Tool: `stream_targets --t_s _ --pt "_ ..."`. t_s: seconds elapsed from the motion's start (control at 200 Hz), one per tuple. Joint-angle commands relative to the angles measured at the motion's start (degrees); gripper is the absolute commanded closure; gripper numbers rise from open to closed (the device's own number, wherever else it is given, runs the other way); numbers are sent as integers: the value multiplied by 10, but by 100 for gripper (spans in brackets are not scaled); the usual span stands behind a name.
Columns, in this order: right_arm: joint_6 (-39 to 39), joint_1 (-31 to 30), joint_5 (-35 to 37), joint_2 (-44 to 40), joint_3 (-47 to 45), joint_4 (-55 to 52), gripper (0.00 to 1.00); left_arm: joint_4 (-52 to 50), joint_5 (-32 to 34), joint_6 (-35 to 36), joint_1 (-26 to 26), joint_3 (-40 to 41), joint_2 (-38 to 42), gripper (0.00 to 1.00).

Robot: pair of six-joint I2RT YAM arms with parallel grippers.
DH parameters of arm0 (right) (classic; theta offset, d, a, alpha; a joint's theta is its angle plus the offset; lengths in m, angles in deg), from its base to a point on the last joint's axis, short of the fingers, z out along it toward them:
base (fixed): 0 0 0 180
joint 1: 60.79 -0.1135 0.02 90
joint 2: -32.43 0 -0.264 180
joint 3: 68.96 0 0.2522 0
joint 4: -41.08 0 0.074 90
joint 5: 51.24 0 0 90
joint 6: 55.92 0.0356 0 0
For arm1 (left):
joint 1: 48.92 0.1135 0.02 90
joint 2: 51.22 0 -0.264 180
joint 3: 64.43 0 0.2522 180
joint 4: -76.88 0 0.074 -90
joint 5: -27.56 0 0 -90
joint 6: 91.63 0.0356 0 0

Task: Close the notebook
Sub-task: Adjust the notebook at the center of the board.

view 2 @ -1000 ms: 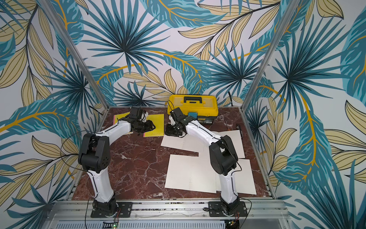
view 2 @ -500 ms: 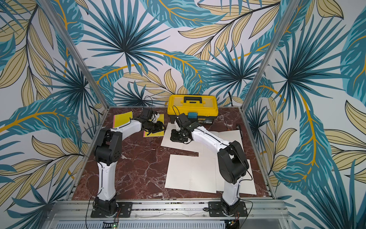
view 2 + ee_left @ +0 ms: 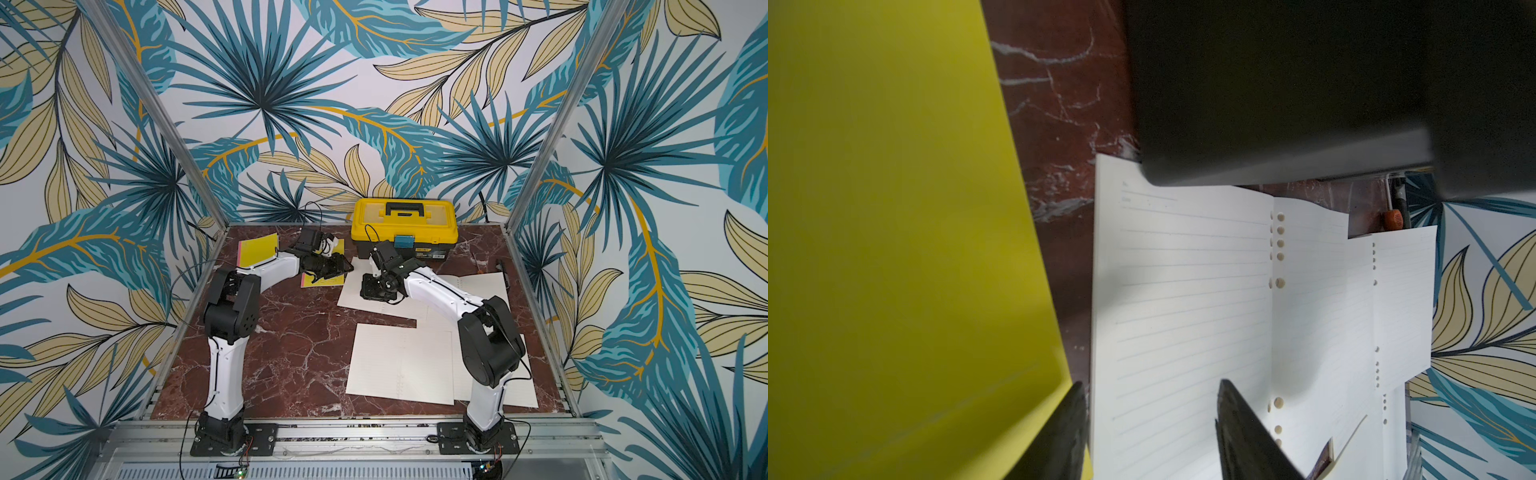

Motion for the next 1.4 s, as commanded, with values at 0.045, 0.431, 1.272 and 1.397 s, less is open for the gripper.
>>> stream_targets --t_s 0.045,0.431,1.272,1.397 --pt "5 3 3 -13 -10 7 66 15 -22 -8 -2 -20 -25 48" --pt "5 6 2 -15 -14 3 66 -21 34 9 -1 -37 -35 48" --pt "10 7 -9 -7 -21 12 67 -101 68 55 52 -96 -91 49" --pt "11 7 -10 -7 -21 11 67 -129 88 66 56 -114 -105 49"
